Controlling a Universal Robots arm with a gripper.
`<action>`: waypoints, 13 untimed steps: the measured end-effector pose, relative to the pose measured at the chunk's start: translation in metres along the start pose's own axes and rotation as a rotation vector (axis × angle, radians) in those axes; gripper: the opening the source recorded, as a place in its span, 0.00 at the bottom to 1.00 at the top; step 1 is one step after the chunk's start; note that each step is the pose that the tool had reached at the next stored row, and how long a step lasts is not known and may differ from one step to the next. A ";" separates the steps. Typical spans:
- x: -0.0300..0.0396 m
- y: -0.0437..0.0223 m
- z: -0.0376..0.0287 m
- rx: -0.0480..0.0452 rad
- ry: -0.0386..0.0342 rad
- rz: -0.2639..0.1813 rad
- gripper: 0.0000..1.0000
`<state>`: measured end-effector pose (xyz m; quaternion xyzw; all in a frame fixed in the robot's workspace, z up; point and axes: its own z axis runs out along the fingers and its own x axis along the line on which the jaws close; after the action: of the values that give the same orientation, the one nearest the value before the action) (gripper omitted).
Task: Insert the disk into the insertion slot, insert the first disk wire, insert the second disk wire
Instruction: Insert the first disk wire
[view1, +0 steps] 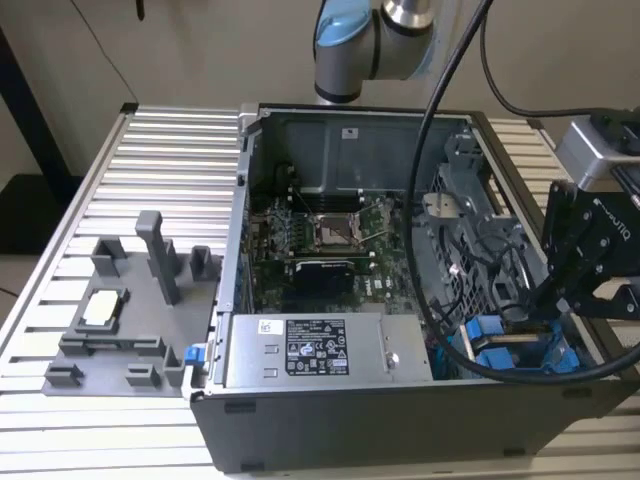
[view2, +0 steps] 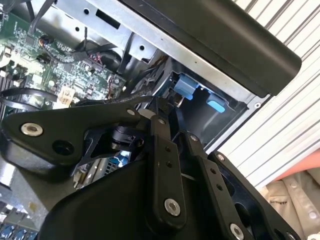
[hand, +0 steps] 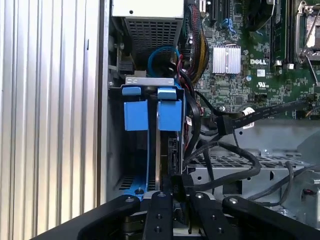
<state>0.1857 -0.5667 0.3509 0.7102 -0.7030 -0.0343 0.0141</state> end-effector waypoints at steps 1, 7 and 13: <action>0.0000 -0.0013 0.0005 -0.0005 -0.0013 0.000 0.19; -0.0001 -0.0023 0.0033 -0.0057 -0.0038 0.003 0.19; -0.0001 -0.0022 0.0069 -0.0122 -0.0041 0.013 0.19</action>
<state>0.1875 -0.5664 0.3439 0.7055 -0.7073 -0.0399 0.0172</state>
